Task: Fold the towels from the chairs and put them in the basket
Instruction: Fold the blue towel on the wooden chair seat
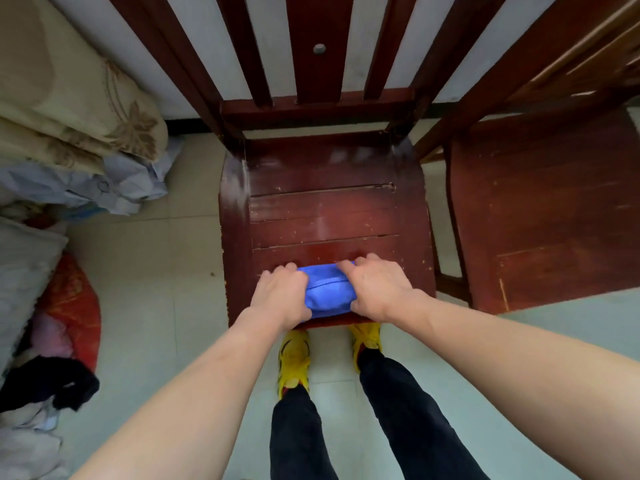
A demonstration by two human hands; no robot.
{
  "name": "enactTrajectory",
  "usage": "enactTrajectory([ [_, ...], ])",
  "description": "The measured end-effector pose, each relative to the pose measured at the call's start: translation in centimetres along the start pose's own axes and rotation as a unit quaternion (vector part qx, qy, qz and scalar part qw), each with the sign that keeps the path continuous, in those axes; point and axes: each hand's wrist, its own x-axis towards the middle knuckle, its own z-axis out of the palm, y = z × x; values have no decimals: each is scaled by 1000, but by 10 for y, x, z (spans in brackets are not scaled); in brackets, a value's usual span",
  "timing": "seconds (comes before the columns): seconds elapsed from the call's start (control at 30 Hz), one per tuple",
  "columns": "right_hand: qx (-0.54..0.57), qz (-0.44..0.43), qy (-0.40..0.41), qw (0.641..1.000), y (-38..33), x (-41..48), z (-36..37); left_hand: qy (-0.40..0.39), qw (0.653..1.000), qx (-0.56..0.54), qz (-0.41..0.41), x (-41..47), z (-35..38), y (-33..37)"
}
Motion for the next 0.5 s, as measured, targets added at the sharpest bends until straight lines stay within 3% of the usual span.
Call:
enactTrajectory([
  [0.1, 0, 19, 34, 999, -14, -40, 7, 52, 997, 40, 46, -33, 0, 0],
  [0.23, -18, 42, 152, 987, -34, -108, 14, 125, 977, 57, 164, -83, -6, 2],
  [0.5, 118, 158, 278, 940, -63, -261, 22, 188, 908, 149, 343, -196, -52, 54],
])
